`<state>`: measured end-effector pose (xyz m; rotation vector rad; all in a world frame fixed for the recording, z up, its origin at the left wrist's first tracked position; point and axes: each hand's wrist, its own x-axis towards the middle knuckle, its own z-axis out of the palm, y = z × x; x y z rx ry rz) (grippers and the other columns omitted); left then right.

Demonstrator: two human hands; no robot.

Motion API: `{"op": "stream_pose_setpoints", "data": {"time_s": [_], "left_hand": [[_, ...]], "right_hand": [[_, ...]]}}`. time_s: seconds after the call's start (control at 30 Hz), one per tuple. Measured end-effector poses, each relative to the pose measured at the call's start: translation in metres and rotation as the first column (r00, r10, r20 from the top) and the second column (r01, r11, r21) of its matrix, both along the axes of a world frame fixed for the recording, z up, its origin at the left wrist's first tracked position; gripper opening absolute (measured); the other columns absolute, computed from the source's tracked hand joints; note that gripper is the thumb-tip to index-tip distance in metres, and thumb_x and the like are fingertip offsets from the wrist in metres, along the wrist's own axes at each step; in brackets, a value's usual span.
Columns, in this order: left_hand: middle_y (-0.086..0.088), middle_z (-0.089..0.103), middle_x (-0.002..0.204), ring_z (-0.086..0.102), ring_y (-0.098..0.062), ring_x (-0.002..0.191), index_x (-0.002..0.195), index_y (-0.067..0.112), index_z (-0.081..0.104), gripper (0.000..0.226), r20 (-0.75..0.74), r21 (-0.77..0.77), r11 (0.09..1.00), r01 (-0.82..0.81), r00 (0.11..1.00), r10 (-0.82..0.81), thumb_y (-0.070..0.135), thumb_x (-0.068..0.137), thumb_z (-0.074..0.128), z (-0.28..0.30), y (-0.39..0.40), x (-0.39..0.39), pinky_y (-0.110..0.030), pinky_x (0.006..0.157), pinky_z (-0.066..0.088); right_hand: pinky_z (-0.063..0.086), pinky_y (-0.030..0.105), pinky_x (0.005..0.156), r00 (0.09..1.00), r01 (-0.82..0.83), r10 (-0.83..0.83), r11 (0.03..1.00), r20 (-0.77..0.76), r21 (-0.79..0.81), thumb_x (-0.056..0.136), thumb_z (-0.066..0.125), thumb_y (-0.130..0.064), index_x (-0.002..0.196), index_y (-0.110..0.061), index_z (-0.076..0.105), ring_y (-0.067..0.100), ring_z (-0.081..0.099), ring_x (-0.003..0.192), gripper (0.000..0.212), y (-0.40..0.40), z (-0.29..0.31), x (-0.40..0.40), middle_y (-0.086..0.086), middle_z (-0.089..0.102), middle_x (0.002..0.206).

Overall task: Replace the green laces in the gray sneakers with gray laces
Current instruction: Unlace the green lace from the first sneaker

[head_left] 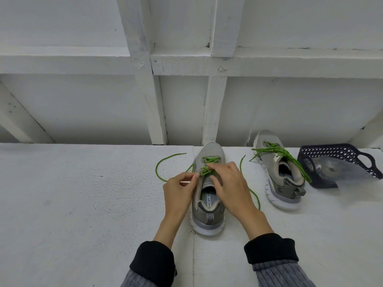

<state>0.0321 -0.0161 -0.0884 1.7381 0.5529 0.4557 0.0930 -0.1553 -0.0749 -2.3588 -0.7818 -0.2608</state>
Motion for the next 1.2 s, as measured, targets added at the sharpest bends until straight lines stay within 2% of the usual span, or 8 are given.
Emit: {"op": "stream_pose_setpoints", "data": {"time_s": [0.2, 0.4, 0.6, 0.83, 0.97, 1.07, 1.13, 1.2], "left_hand": [[0.014, 0.075, 0.082, 0.07, -0.002, 0.077, 0.091, 0.025, 0.077, 0.007, -0.008, -0.035, 0.997, 0.073, 0.997, -0.073, 0.028, 0.085, 0.076, 0.001, 0.002, -0.003, -0.016, 0.069, 0.056], [0.012, 0.074, 0.079, 0.07, -0.003, 0.075, 0.086, 0.021, 0.075, 0.007, -0.003, -0.067, 0.997, 0.042, 0.999, -0.043, 0.027, 0.084, 0.077, 0.0, 0.0, -0.006, -0.016, 0.066, 0.055], [0.01, 0.075, 0.08, 0.071, -0.001, 0.075, 0.086, 0.02, 0.074, 0.01, -0.016, -0.094, 0.994, 0.059, 0.998, -0.06, 0.027, 0.081, 0.079, 0.001, 0.0, -0.007, -0.014, 0.064, 0.054], [0.009, 0.075, 0.081, 0.072, -0.005, 0.078, 0.087, 0.019, 0.074, 0.01, 0.002, -0.117, 0.991, 0.068, 0.998, -0.068, 0.026, 0.082, 0.079, -0.003, 0.0, -0.008, -0.021, 0.069, 0.058], [0.011, 0.075, 0.081, 0.071, -0.004, 0.078, 0.086, 0.021, 0.074, 0.005, -0.004, -0.107, 0.994, 0.039, 0.999, -0.039, 0.023, 0.083, 0.078, -0.007, -0.001, -0.007, -0.021, 0.07, 0.058], [0.012, 0.074, 0.083, 0.071, -0.005, 0.079, 0.089, 0.023, 0.075, 0.005, -0.011, -0.102, 0.993, 0.051, 0.999, -0.053, 0.024, 0.084, 0.076, -0.01, 0.0, -0.006, -0.024, 0.072, 0.059], [0.012, 0.075, 0.087, 0.071, -0.005, 0.081, 0.094, 0.023, 0.076, 0.01, -0.018, -0.09, 0.994, 0.07, 0.997, -0.072, 0.025, 0.085, 0.075, -0.013, 0.001, -0.005, -0.027, 0.074, 0.059], [0.01, 0.075, 0.09, 0.071, -0.006, 0.083, 0.102, 0.022, 0.076, 0.016, -0.019, -0.077, 0.994, 0.077, 0.997, -0.078, 0.026, 0.086, 0.074, -0.015, 0.001, -0.004, -0.029, 0.076, 0.06]], "right_hand": [[0.04, 0.014, 0.077, 1.0, -0.011, 0.01, 0.998, 0.02, 0.066, 0.092, 0.061, -0.013, 0.098, -0.016, 0.065, 0.006, 0.047, 0.09, 0.008, 0.004, 0.004, 0.003, -0.006, 0.06, 0.096], [0.045, 0.016, 0.068, 0.779, 0.577, -0.286, 0.676, -0.558, 0.459, 0.095, 0.056, -0.012, 0.094, -0.012, 0.056, 0.007, 0.054, 0.073, 0.001, 0.005, 0.003, 0.005, -0.001, 0.061, 0.089], [0.037, 0.016, 0.082, 0.991, 0.13, -0.13, 0.976, -0.013, 0.173, 0.089, 0.062, -0.012, 0.115, -0.017, 0.062, 0.01, 0.042, 0.104, 0.026, 0.004, 0.008, -0.003, -0.005, 0.051, 0.114], [0.045, 0.027, 0.079, 0.99, 0.036, -0.021, 0.993, 0.139, -0.111, 0.086, 0.069, -0.016, 0.092, -0.014, 0.07, 0.014, 0.037, 0.099, 0.007, 0.004, 0.001, 0.001, -0.001, 0.055, 0.108], [0.034, 0.025, 0.092, 0.986, 0.142, -0.107, 0.942, -0.131, 0.302, 0.094, 0.056, -0.011, 0.09, -0.02, 0.059, 0.012, 0.041, 0.107, 0.011, 0.003, 0.007, 0.001, -0.009, 0.055, 0.11], [0.049, 0.029, 0.093, 0.898, 0.273, 0.105, 0.629, -0.428, 0.728, 0.102, 0.041, -0.009, 0.091, -0.016, 0.047, 0.017, 0.062, 0.098, 0.014, -0.005, 0.025, 0.001, -0.001, 0.065, 0.1], [0.056, 0.032, 0.08, 0.868, 0.318, 0.177, 0.517, -0.463, 0.794, 0.103, 0.036, -0.01, 0.092, -0.013, 0.043, 0.017, 0.063, 0.072, 0.014, -0.012, 0.03, 0.004, 0.005, 0.062, 0.079], [0.049, 0.034, 0.065, 0.877, 0.325, 0.096, 0.604, -0.472, 0.727, 0.103, 0.039, -0.012, 0.091, -0.017, 0.044, 0.012, 0.048, 0.057, 0.014, -0.016, 0.028, 0.005, 0.001, 0.05, 0.067]]}}
